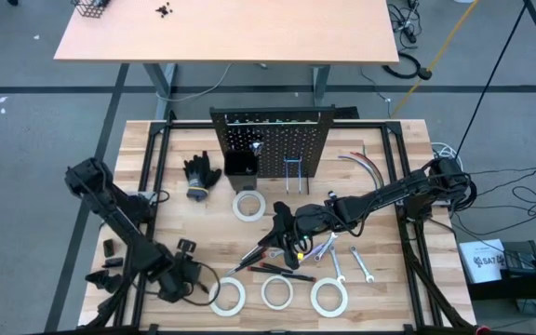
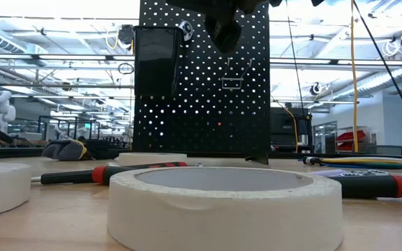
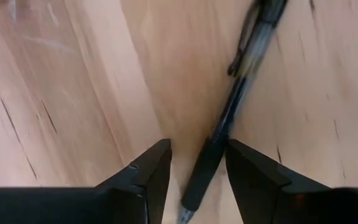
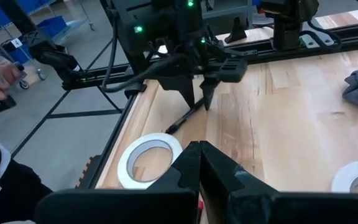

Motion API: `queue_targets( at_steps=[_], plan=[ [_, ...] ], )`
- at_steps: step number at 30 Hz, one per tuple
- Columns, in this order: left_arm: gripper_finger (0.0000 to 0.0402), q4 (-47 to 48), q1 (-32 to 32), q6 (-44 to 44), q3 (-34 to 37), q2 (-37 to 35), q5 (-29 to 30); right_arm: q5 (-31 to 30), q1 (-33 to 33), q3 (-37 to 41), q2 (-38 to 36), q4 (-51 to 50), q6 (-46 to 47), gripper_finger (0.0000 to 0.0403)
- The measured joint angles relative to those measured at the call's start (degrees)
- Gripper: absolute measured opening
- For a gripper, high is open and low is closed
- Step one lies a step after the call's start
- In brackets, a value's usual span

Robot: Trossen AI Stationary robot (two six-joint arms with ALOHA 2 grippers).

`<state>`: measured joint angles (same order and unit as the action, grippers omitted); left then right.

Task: Hang tools onto peg board
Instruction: Put the black pen into the black bin on the peg board

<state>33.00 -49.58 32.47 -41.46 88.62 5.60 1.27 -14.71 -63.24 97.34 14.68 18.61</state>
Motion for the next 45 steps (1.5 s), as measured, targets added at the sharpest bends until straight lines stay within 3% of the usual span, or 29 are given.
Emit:
queue_targets(
  at_steps=[10,21,39,45],
  plan=[
    [0.0156,-1.77,8.39,0.60,1.03,-0.04,-2.66,0.20,-1.21,0.00,0.00,-0.98,1.59,0.0000],
    [0.0156,-3.43,12.90,-3.19,1.14,-0.01,-3.99,0.07,-1.92,0.00,0.00,-1.45,2.36,0.0000],
    [0.0156,-11.25,30.46,-7.39,1.28,0.17,-2.58,-0.13,-1.89,0.00,0.00,-1.92,1.76,0.0000],
    [0.0156,-11.26,31.03,-9.44,0.90,-0.38,-5.72,-0.84,-1.87,0.00,0.00,-3.16,1.35,0.0000]
  ],
)
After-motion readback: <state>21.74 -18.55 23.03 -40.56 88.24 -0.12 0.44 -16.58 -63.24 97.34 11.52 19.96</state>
